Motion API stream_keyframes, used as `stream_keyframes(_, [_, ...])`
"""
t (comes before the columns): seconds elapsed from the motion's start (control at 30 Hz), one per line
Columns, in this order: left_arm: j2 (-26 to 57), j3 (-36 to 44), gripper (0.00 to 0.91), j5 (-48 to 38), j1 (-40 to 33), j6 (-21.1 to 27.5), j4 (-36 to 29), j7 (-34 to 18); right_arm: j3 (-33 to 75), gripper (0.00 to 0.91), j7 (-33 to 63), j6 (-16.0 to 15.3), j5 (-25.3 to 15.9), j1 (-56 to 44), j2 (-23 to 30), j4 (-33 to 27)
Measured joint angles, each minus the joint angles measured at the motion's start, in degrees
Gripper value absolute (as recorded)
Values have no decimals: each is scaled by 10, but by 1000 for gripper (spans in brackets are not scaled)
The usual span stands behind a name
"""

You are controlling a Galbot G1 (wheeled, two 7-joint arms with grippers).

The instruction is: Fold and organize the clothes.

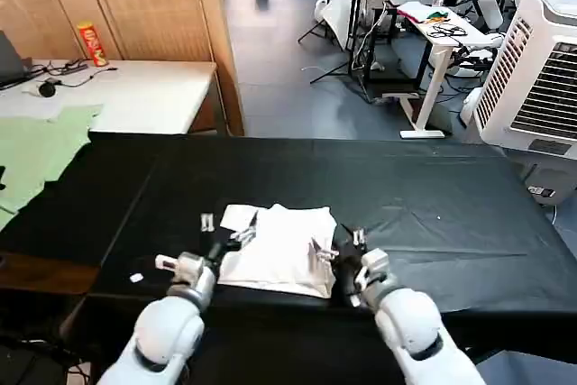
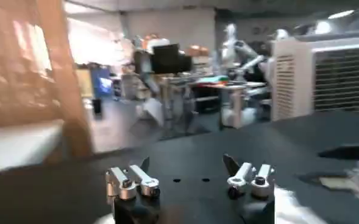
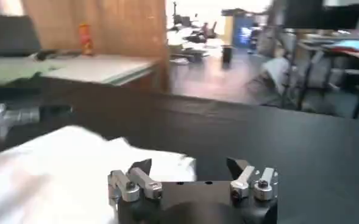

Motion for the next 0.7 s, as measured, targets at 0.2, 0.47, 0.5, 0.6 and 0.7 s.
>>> stream_keyframes(0.2, [-3, -32, 878, -48, 8, -1, 16, 1, 8, 878, 52, 22, -35, -17, 15, 10])
stream_keyframes(0.47, [-19, -63, 878, -175, 16, 19, 38, 1, 36, 878, 92, 43, -19, -47, 41, 49])
stream_keyframes(0.5, [-20, -66, 878, -195, 17, 24, 41, 1, 39, 878, 92, 45, -16, -51, 43, 55])
stream_keyframes(0.6, [-26, -76, 878, -259, 20, 37, 49, -3, 50, 878, 89, 47, -8, -65, 45, 72])
stream_keyframes(0.7, [-31, -89, 878, -325, 27, 45, 50, -10, 56, 878, 87, 48, -5, -73, 46, 85])
